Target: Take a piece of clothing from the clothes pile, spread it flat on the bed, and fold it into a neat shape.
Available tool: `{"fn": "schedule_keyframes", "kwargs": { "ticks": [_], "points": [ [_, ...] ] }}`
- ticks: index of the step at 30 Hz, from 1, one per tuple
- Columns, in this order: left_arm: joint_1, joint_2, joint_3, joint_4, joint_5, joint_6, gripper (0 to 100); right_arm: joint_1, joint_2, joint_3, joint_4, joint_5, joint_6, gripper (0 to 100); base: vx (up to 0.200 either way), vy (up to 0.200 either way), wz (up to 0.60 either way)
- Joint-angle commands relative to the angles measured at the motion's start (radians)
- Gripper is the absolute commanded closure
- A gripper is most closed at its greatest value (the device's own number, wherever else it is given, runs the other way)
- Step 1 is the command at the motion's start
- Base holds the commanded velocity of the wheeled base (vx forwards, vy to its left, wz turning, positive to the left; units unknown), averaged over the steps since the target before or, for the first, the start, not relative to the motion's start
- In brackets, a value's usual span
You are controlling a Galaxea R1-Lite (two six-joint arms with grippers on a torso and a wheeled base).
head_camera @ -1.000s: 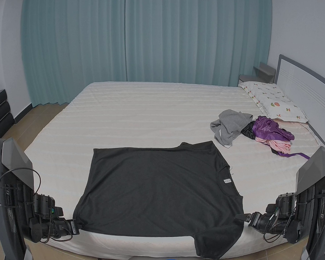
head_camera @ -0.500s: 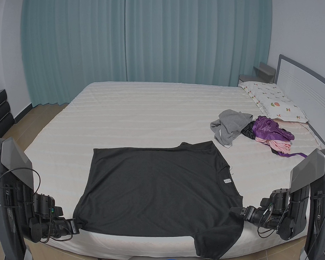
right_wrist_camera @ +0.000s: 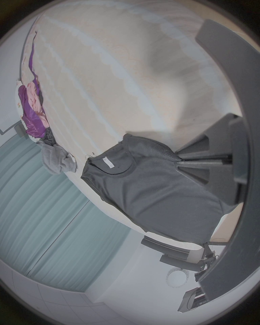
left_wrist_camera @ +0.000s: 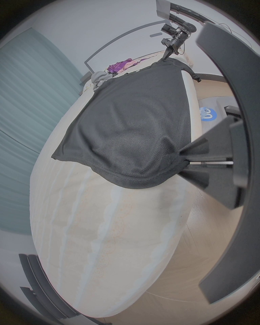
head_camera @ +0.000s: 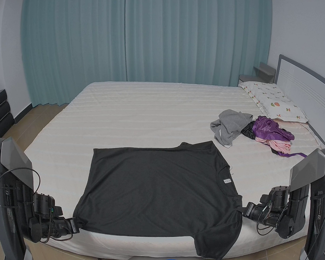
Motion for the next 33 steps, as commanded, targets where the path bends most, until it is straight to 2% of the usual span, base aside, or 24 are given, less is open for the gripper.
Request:
{"fn": "schedule_keyframes", "kwargs": {
  "ticks": [1,11,17,21,22,27,33],
  "points": [
    [-0.001,-0.004,0.018,0.000,0.000,-0.005,100,-0.010,-0.044,-0.032,-0.009,-0.004,0.000,100,0.000,0.000,0.00],
    [-0.006,-0.004,0.018,0.000,0.001,-0.010,100,-0.019,-0.042,-0.141,0.021,-0.006,-0.002,100,0.000,0.000,0.00],
    [-0.004,-0.004,0.018,0.000,0.001,-0.010,100,-0.019,-0.033,-0.261,0.168,-0.001,-0.012,100,0.000,0.000,0.00],
    [-0.006,-0.004,0.018,0.000,0.001,-0.010,100,-0.019,-0.005,-0.284,0.184,0.003,-0.049,100,0.000,0.000,0.00],
    [-0.006,-0.004,0.018,0.000,0.001,-0.010,100,-0.019,-0.004,-0.284,0.184,0.003,-0.051,0,0.000,0.000,0.00],
    [-0.006,-0.004,0.018,0.000,0.001,-0.010,100,-0.029,-0.038,-0.247,0.170,0.006,-0.052,0,0.000,0.000,0.00],
    [-0.006,-0.004,0.018,0.000,0.001,-0.010,100,-0.030,-0.153,-0.106,0.168,0.066,-0.051,0,0.000,0.000,0.00]
  ]
}}
